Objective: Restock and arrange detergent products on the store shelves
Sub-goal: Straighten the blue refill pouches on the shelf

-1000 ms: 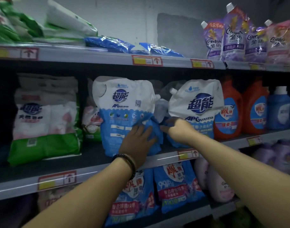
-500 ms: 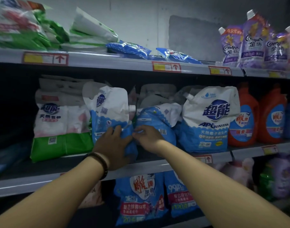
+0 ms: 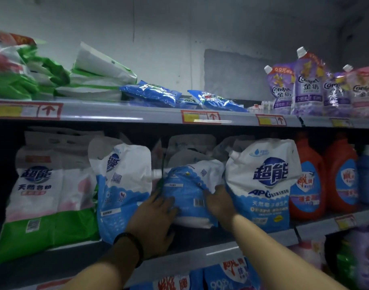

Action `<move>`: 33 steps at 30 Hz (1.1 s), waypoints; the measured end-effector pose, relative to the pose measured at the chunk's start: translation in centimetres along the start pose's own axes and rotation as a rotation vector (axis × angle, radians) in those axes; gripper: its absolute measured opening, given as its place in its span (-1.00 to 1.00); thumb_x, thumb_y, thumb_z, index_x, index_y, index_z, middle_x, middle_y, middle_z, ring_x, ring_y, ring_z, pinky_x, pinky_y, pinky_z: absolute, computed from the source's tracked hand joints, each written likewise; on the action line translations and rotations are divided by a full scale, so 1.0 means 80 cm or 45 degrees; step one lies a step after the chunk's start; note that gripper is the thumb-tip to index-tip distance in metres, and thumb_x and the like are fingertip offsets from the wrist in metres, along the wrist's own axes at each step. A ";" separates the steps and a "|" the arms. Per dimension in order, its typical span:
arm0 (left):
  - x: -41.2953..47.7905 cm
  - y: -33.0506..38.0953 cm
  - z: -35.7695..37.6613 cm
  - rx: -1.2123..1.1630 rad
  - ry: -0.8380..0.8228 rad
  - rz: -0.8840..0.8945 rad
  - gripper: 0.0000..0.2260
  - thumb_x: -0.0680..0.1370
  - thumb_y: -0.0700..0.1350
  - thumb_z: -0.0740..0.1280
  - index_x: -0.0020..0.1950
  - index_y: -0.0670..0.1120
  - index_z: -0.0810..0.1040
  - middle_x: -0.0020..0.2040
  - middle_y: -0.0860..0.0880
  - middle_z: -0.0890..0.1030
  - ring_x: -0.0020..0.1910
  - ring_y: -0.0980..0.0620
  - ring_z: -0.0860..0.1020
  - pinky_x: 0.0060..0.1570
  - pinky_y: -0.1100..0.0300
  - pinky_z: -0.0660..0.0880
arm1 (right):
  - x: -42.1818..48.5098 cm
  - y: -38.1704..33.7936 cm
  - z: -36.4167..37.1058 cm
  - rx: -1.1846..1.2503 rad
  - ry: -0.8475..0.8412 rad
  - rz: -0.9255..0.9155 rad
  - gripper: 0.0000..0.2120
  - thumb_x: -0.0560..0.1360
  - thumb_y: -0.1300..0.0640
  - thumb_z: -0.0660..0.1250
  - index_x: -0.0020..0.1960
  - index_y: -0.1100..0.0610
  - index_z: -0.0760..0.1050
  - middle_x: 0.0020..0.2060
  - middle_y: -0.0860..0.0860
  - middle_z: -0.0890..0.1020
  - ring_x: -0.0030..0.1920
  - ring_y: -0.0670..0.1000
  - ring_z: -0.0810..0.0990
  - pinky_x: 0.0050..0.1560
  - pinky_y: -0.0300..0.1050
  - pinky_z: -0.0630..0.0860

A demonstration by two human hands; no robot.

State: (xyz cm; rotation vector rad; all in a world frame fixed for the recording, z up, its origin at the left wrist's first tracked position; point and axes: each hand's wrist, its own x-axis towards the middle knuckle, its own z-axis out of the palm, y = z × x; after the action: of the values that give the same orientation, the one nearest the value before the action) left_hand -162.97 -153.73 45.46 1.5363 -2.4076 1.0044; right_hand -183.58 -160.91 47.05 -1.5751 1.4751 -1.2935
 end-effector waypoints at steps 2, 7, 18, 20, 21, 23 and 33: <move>0.001 -0.004 0.012 -0.082 -0.035 0.006 -0.40 0.40 0.29 0.29 0.38 0.07 0.56 0.43 -0.08 0.55 0.28 -0.14 0.58 0.52 -0.14 0.06 | 0.027 0.026 0.018 0.029 -0.030 0.037 -0.51 0.51 -0.07 0.32 0.37 0.12 0.40 0.17 0.07 0.62 0.09 0.09 0.63 0.20 0.10 0.60; 0.010 0.001 0.018 -0.061 -0.029 0.055 -0.28 0.47 0.24 0.28 0.61 0.05 0.31 0.66 -0.10 0.25 0.52 -0.21 0.34 0.61 -0.06 -0.19 | 0.059 0.030 0.032 0.042 0.003 0.138 -0.61 0.64 0.15 0.28 0.38 0.37 0.44 0.25 0.29 0.59 0.28 0.32 0.58 0.29 0.14 0.53; 0.010 0.000 0.030 -0.123 -0.010 0.005 -0.20 0.47 0.27 0.26 0.67 0.03 0.19 0.71 -0.08 0.09 0.62 -0.15 0.16 0.65 -0.09 -0.07 | 0.078 0.018 0.043 0.215 0.172 0.207 -0.55 0.71 0.14 0.22 0.52 0.30 0.27 0.45 0.29 0.42 0.38 0.23 0.46 0.40 0.02 0.40; 0.011 0.000 0.032 -0.160 0.023 0.014 -0.20 0.44 0.26 0.29 0.65 0.00 0.25 0.69 -0.10 0.14 0.60 -0.16 0.22 0.64 -0.07 0.00 | 0.073 0.008 0.040 0.150 0.155 0.187 -0.59 0.70 0.13 0.22 0.48 0.30 0.32 0.42 0.27 0.44 0.24 0.11 0.53 0.29 -0.08 0.43; 0.011 -0.001 0.034 -0.174 0.037 0.013 -0.20 0.43 0.26 0.30 0.64 -0.01 0.27 0.69 -0.12 0.17 0.59 -0.16 0.24 0.64 -0.07 0.03 | 0.078 0.008 0.042 0.302 0.183 0.166 -0.61 0.69 0.12 0.24 0.42 0.32 0.39 0.36 0.28 0.51 0.06 0.04 0.57 0.10 -0.15 0.48; 0.010 -0.002 0.036 -0.208 0.070 -0.001 -0.19 0.42 0.27 0.30 0.63 -0.01 0.28 0.68 -0.12 0.19 0.59 -0.16 0.25 0.63 -0.08 0.08 | 0.082 0.006 0.047 0.163 0.288 0.083 -0.62 0.66 0.10 0.28 0.36 0.35 0.45 0.27 0.28 0.59 0.05 0.15 0.61 -0.03 -0.14 0.46; 0.002 -0.001 0.030 -0.446 0.292 -0.114 -0.33 0.50 0.38 0.28 0.49 0.04 0.31 0.42 -0.03 0.33 0.32 -0.07 0.44 0.28 -0.04 0.51 | 0.016 -0.066 0.010 -0.151 0.388 -0.417 -0.87 0.67 0.21 0.24 0.08 0.29 0.39 -0.24 0.06 0.49 -0.15 0.13 0.51 -0.22 -0.11 0.23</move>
State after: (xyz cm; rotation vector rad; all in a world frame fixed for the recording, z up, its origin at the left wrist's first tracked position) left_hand -162.42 -155.23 43.70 1.3154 -2.1914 0.6558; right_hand -181.08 -161.27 51.91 -1.8148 1.5410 -1.7236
